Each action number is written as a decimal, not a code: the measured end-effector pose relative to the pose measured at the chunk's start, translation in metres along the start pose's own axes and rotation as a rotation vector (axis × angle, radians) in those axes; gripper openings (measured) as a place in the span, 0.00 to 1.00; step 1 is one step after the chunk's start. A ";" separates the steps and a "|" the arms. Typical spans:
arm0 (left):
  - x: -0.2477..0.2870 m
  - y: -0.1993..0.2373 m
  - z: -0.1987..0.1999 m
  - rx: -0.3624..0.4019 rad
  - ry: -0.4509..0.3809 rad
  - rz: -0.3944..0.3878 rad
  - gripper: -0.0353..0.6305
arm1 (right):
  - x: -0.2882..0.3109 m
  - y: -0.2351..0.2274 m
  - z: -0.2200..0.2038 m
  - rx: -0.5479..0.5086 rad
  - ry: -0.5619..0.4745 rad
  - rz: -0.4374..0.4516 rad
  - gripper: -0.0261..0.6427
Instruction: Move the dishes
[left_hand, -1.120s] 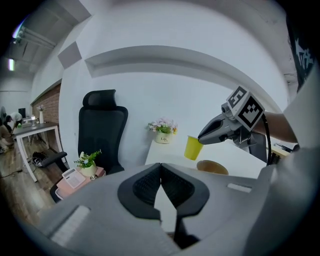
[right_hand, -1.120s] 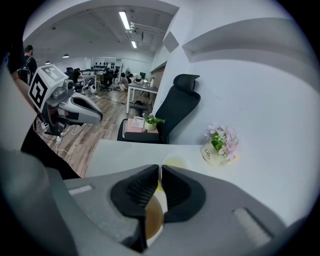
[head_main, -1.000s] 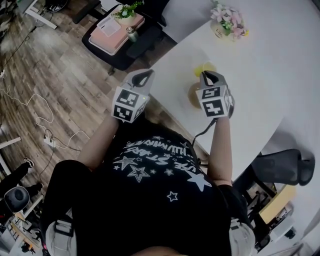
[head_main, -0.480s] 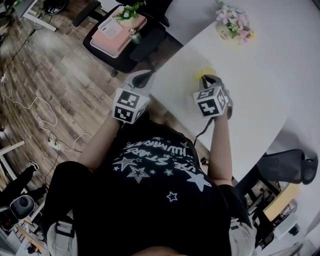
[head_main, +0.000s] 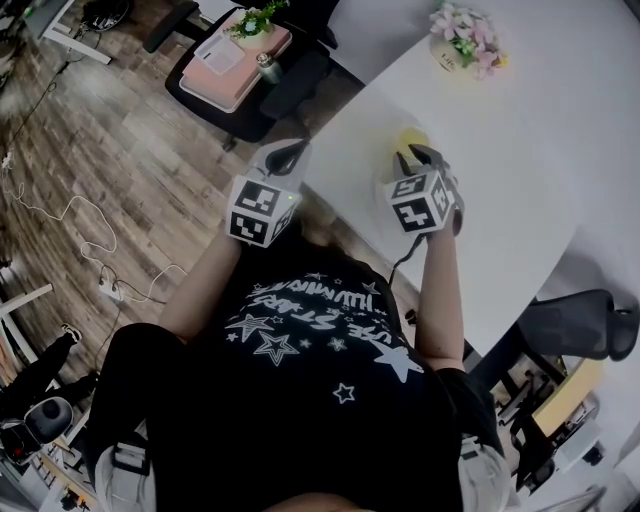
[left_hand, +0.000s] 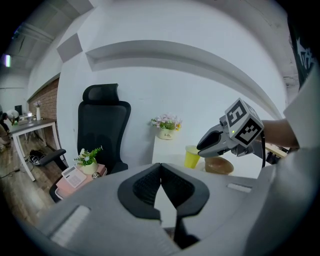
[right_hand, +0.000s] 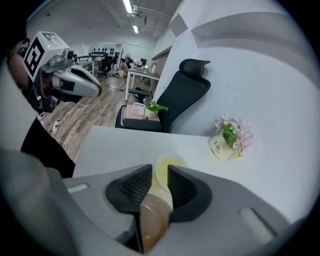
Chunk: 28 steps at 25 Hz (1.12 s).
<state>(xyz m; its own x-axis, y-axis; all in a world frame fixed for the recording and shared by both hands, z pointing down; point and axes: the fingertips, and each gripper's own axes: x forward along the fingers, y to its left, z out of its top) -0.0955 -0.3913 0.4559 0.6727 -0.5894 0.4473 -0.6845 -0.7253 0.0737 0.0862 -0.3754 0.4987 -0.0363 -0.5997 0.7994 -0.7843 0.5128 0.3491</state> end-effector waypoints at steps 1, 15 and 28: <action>-0.001 -0.001 -0.001 0.000 0.001 0.000 0.07 | -0.004 -0.001 0.000 0.006 -0.007 -0.004 0.20; -0.014 -0.027 -0.006 0.011 0.010 -0.020 0.07 | -0.042 0.034 -0.031 0.094 0.012 0.041 0.22; -0.014 -0.053 -0.020 0.019 0.046 -0.079 0.07 | -0.027 0.074 -0.071 0.040 0.131 0.104 0.25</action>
<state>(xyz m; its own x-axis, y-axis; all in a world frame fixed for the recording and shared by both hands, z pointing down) -0.0742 -0.3370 0.4631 0.7103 -0.5138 0.4812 -0.6245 -0.7754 0.0939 0.0734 -0.2778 0.5378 -0.0396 -0.4580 0.8881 -0.8045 0.5417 0.2435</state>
